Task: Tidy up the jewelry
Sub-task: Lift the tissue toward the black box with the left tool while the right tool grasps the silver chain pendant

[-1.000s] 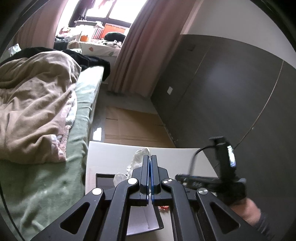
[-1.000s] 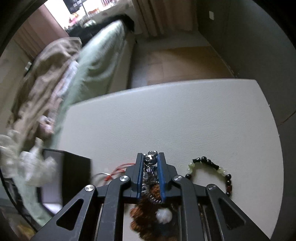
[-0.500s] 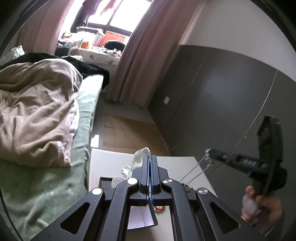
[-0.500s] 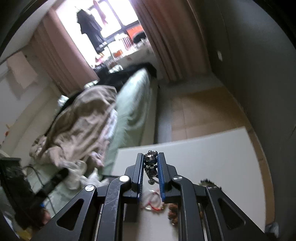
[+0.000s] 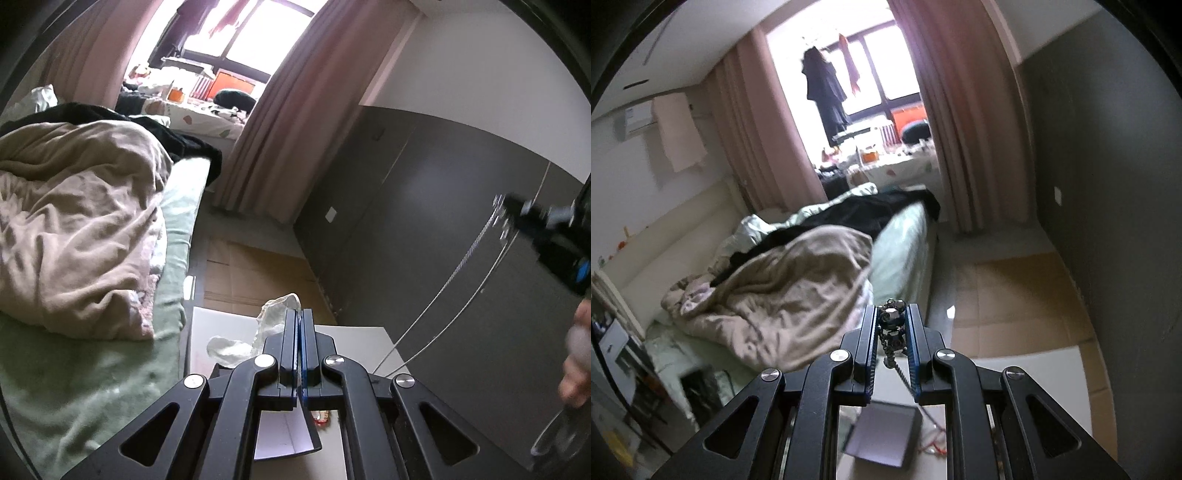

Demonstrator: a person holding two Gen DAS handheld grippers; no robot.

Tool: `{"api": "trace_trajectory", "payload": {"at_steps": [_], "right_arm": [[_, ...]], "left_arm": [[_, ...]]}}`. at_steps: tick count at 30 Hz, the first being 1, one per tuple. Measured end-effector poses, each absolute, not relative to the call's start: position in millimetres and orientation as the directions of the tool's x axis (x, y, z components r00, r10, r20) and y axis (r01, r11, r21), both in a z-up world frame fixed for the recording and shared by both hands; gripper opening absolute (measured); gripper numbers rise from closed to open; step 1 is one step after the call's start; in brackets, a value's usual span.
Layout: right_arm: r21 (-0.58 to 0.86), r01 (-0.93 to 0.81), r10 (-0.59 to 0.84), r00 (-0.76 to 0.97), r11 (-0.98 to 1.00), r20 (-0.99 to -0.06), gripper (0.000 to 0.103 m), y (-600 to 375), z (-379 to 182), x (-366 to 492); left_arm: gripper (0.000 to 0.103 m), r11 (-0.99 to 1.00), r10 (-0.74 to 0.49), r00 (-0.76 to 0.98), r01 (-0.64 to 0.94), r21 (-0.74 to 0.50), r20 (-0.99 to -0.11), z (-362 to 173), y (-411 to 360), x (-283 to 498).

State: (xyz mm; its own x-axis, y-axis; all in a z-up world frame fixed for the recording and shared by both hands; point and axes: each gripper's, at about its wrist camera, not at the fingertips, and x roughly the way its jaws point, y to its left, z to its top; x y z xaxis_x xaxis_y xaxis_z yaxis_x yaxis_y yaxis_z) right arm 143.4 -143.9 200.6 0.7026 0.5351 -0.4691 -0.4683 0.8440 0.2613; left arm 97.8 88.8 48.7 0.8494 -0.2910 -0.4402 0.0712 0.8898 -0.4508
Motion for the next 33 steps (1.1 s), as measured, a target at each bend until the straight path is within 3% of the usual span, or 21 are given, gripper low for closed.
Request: {"api": "trace_trajectory", "payload": {"at_steps": [6,12,24,33], "right_arm": [[0.235,-0.502,0.553,0.723,0.833,-0.415,0.016,-125.2,236.5,132.4],[0.245,-0.538,0.589,0.694,0.806,-0.414,0.016,-108.3,237.2,131.3],[0.357,-0.534,0.631,0.52,0.766,-0.576,0.016,-76.6,114.5,162.1],[0.43,-0.478,0.631,0.434,0.766,-0.643,0.016,-83.2,36.5,177.7]], "left_arm": [[0.0,0.889,-0.295,0.849,0.076,-0.451,-0.439,48.1,92.4,96.6],[0.0,0.888,-0.283,0.854,0.06,-0.456,-0.437,48.6,100.0,94.8],[0.0,0.885,-0.265,0.842,0.019,-0.465,-0.471,36.5,115.3,100.3],[0.0,0.885,-0.268,0.819,0.001,-0.466,-0.506,23.8,115.0,110.1]]}}
